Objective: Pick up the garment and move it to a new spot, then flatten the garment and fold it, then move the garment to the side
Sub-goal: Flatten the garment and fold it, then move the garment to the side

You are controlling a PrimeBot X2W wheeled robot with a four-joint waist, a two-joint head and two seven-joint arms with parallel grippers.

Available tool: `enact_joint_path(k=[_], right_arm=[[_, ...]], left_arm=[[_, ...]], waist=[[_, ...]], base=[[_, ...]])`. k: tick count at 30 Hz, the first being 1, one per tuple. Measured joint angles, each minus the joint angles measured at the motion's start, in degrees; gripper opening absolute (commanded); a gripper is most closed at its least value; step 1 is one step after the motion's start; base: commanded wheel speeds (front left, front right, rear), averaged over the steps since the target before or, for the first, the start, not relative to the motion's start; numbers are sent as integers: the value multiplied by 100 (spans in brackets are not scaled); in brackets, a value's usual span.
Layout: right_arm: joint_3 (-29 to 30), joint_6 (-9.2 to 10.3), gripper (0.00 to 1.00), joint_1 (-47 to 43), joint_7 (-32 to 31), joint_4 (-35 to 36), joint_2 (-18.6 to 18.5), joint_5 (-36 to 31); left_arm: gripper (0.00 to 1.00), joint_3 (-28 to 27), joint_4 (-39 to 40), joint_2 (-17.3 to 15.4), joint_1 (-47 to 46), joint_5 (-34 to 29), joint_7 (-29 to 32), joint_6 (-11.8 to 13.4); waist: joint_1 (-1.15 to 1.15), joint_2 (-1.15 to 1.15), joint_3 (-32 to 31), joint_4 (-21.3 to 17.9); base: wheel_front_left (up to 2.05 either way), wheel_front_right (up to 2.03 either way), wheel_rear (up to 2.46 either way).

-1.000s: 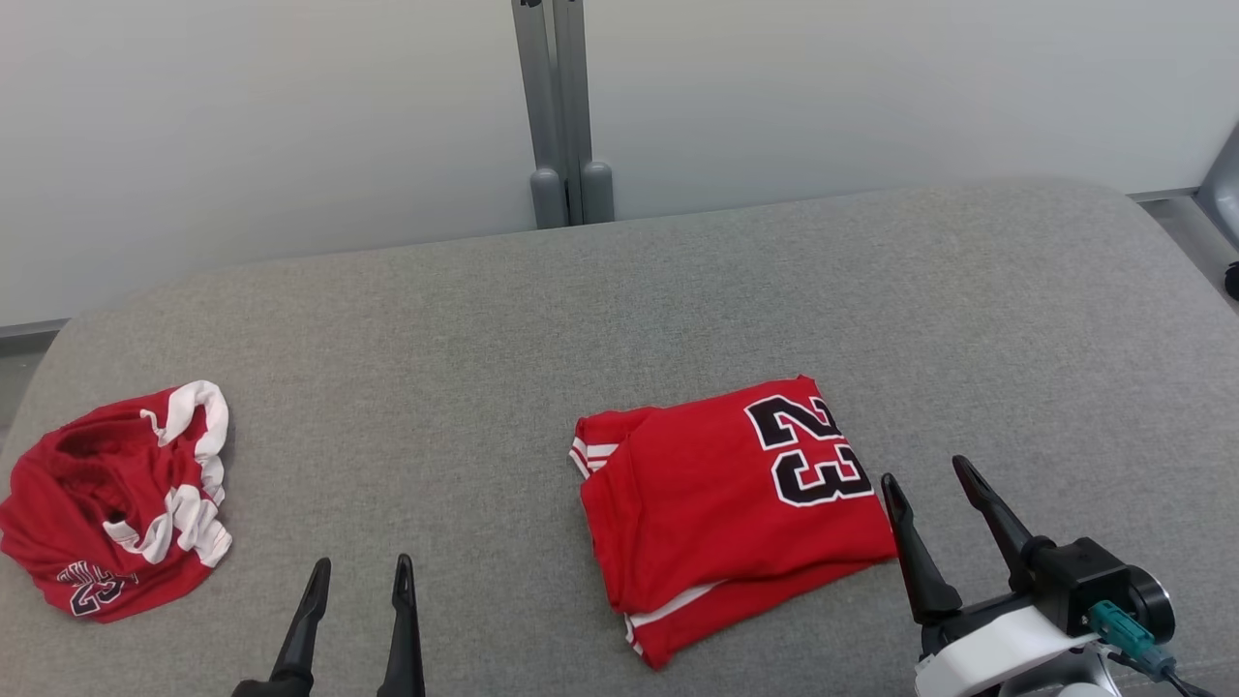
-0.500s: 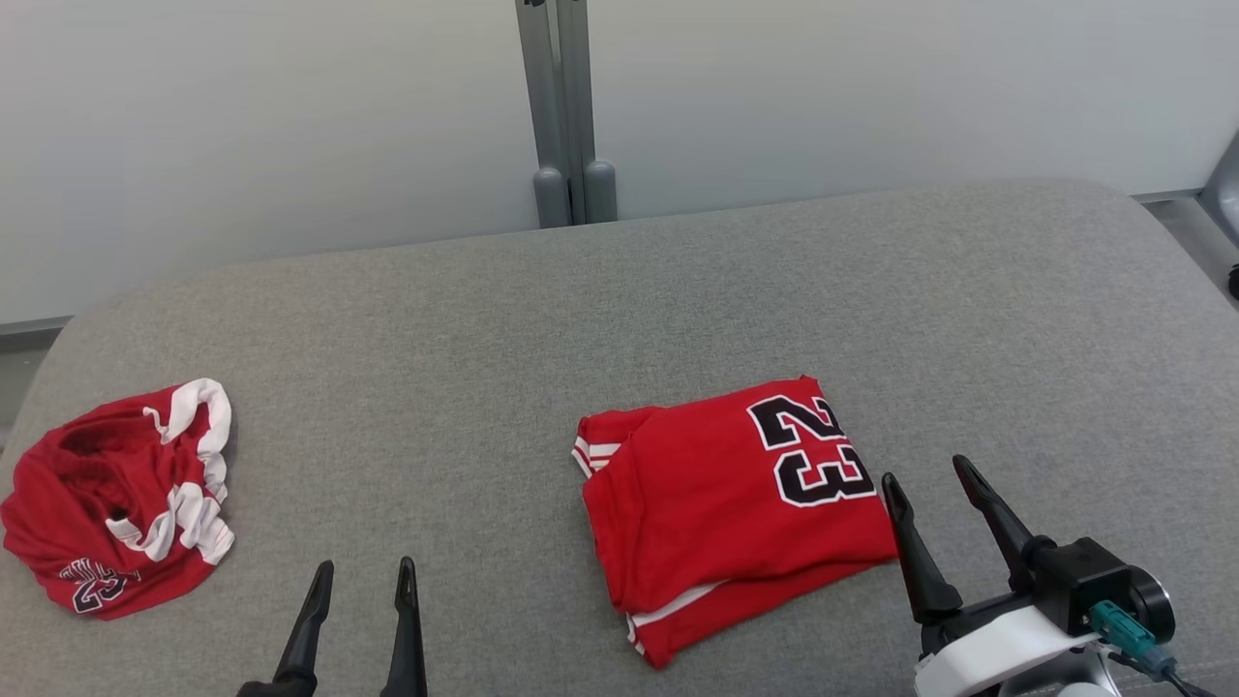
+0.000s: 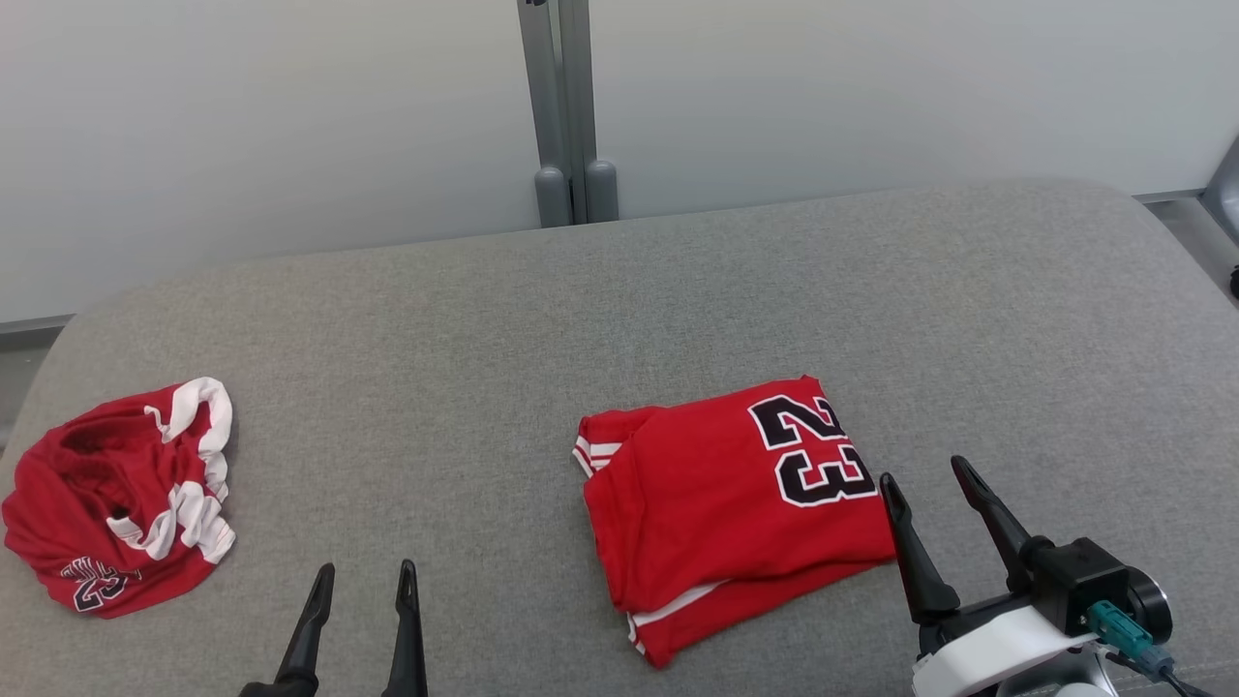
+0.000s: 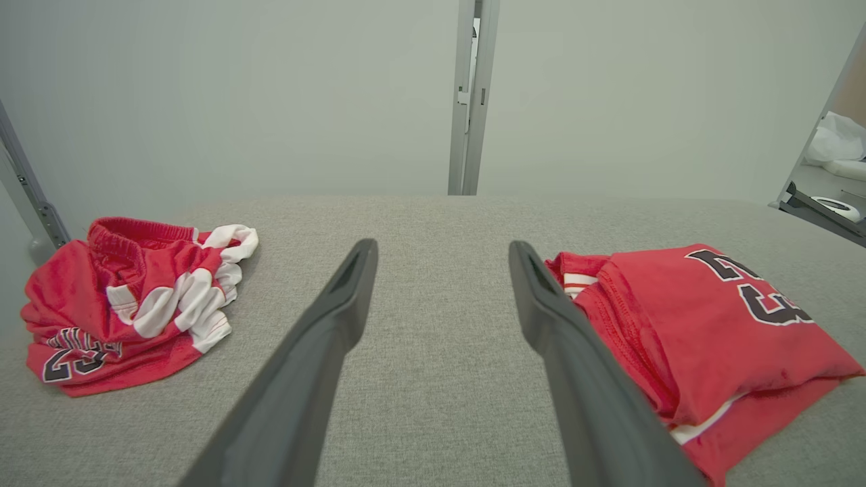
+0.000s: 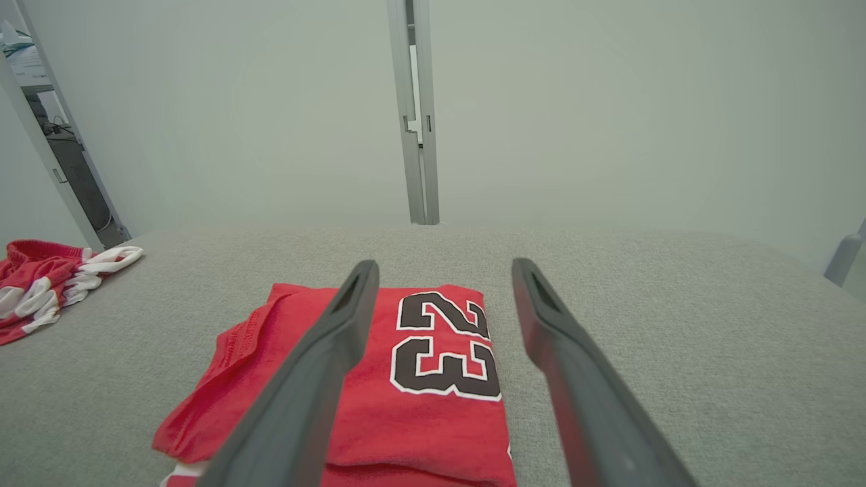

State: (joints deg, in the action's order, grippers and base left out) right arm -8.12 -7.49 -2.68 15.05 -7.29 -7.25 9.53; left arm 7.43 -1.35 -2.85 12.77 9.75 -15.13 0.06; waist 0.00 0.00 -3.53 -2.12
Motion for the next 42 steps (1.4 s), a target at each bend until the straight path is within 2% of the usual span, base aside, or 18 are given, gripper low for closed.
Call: enact_joint_path(k=[29, 33, 37, 42], right_arm=[[-129, 0, 100, 113, 0, -86, -18, 122], [-85, 0, 100, 336, 0, -87, -71, 400], [-27, 0, 100, 684, 1, -211, -274, 1122], [-563, 0, 100, 1184, 1, -549, -882, 2060]], left_arm=[[100, 73, -26, 0, -1, -24, 1, -51], [100, 135, -56, 0, -22, -48, 0, -90], [100, 241, -56, 0, -141, -92, 1, -130], [100, 396, -62, 1, -414, -182, 1, -166]], waist=[[0, 0, 142, 60], [0, 0, 276, 93], [0, 0, 503, 143], [0, 0, 844, 207]], base=[[0, 0, 0], [0, 0, 0], [0, 0, 0], [0, 0, 0]])
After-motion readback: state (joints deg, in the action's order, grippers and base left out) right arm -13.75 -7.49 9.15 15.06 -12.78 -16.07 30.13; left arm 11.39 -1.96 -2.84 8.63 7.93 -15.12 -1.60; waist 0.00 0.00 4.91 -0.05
